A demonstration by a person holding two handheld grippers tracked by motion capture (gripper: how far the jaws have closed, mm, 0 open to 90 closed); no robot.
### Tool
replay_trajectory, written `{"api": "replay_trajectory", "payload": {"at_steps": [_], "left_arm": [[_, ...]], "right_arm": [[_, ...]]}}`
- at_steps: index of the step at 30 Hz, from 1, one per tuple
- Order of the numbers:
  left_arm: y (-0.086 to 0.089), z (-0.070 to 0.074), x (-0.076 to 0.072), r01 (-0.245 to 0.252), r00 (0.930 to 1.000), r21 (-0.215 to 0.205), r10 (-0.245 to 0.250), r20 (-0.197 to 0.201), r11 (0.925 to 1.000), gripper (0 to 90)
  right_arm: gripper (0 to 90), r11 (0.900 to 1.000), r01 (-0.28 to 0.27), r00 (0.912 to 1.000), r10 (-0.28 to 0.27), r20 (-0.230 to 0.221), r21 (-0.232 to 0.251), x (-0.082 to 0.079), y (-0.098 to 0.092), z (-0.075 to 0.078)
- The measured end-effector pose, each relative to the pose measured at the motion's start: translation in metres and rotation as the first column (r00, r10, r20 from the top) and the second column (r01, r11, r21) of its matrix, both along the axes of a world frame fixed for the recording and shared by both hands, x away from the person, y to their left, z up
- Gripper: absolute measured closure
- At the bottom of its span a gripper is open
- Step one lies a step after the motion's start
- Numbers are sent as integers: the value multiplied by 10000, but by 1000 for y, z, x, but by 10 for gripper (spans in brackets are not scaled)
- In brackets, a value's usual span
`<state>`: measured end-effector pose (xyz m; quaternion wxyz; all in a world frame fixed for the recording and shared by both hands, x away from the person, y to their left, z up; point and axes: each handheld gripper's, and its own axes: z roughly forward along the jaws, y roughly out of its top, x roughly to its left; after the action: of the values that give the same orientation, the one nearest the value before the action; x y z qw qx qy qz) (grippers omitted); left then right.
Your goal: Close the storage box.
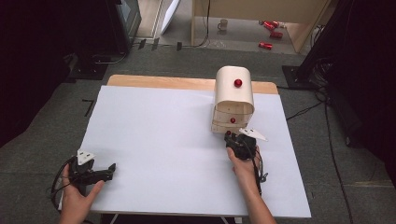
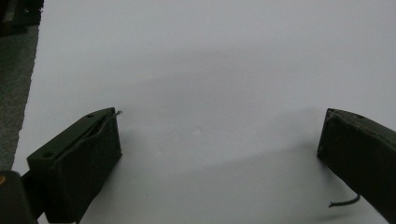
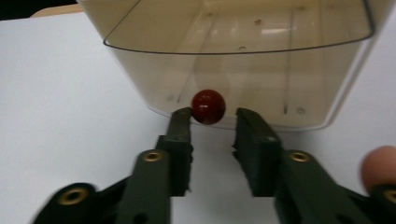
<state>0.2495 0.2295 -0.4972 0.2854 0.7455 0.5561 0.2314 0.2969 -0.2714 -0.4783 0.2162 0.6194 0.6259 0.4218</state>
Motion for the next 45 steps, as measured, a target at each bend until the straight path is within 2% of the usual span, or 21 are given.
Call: {"api": "replay_trajectory", "payload": {"at_steps": [1, 4, 5, 6, 8, 9, 12, 15, 19, 26, 32, 45], "left_arm": [[0, 0, 0, 1, 10000, 3, -1, 1, 10000, 0], [0, 0, 0, 1, 10000, -1, -1, 1, 10000, 0], [0, 0, 0, 0, 10000, 2, 0, -2, 10000, 0], [0, 0, 0, 1, 10000, 1, -1, -1, 10000, 0], [0, 0, 0, 1, 10000, 0, -1, -1, 10000, 0], [0, 0, 0, 1, 10000, 2, -1, 1, 10000, 0], [0, 0, 0, 1, 10000, 2, -1, 1, 10000, 0], [0, 0, 0, 3, 10000, 2, -3, 0, 10000, 0], [0, 0, 0, 1, 10000, 2, -1, -3, 10000, 0], [0, 0, 0, 0, 10000, 2, 0, 0, 10000, 0], [0, 0, 0, -1, 10000, 3, 1, 0, 10000, 0], [0, 0, 0, -3, 10000, 4, 3, 1, 10000, 0]], "right_arm": [[537, 10000, 51, 10000, -52, 16, 66, -1, -2, 0], [420, 9993, 118, 9999, -117, -23, 351, -2, -9, 2], [377, 9995, 110, 9999, -108, -66, 298, -3, -11, 3], [334, 9999, 60, 10000, -60, -16, 105, -4, -13, 5], [164, 9998, 79, 9999, -80, -61, -169, -7, -15, 8], [115, 9992, 191, 9997, -195, -129, -358, -8, -16, 9], [61, 9960, 447, 9987, -463, -194, -774, -13, -21, 12], [35, 9966, 182, 9996, -198, -200, -798, -20, -28, 13], [29, 9942, 245, 9991, -279, -313, -1052, -30, -40, 13], [0, 9926, 228, 9988, -278, -401, -1195, -49, -61, 12], [0, 9879, 694, 9955, -776, -543, -1389, -63, -79, 9], [0, 9867, 835, 9902, -979, -998, -1395, -94, -112, -3]]}}
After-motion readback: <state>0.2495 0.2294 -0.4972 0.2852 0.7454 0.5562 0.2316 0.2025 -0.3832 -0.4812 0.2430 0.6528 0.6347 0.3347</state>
